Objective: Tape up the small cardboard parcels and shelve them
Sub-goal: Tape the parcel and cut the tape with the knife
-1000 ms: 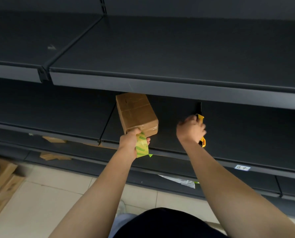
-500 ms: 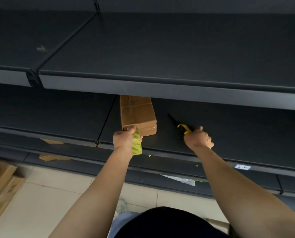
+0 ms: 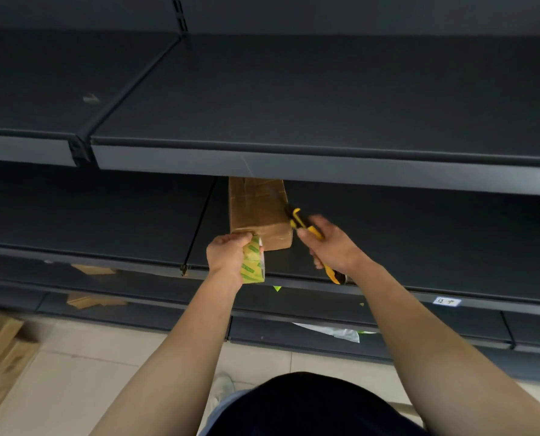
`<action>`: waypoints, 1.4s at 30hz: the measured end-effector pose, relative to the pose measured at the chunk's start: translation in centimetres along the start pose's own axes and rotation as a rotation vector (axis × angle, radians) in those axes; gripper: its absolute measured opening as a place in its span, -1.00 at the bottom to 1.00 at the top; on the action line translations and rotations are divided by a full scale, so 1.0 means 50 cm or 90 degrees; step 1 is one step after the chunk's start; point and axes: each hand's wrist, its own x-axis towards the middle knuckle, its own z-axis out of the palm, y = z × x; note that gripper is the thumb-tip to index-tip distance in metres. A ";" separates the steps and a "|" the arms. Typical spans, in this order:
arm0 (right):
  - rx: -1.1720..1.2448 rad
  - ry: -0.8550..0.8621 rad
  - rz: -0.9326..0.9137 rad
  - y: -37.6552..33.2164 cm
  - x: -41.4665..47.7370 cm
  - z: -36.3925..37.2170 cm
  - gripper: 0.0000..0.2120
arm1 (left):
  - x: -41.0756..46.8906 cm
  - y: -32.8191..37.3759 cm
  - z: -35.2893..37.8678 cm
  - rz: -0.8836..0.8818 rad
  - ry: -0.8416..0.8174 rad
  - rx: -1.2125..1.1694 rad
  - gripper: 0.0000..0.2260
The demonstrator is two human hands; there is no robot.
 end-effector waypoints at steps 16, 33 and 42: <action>-0.295 -0.017 0.008 -0.056 0.048 0.094 -0.71 | 0.030 0.016 -0.020 0.037 -0.049 0.216 -0.88; -0.543 0.025 -0.009 -0.048 -0.011 0.015 -0.73 | 0.059 0.004 -0.024 0.030 -0.021 0.191 -0.87; -0.748 0.031 0.056 -0.060 -0.003 0.061 -0.46 | 0.078 0.016 -0.007 0.066 0.010 0.213 -0.84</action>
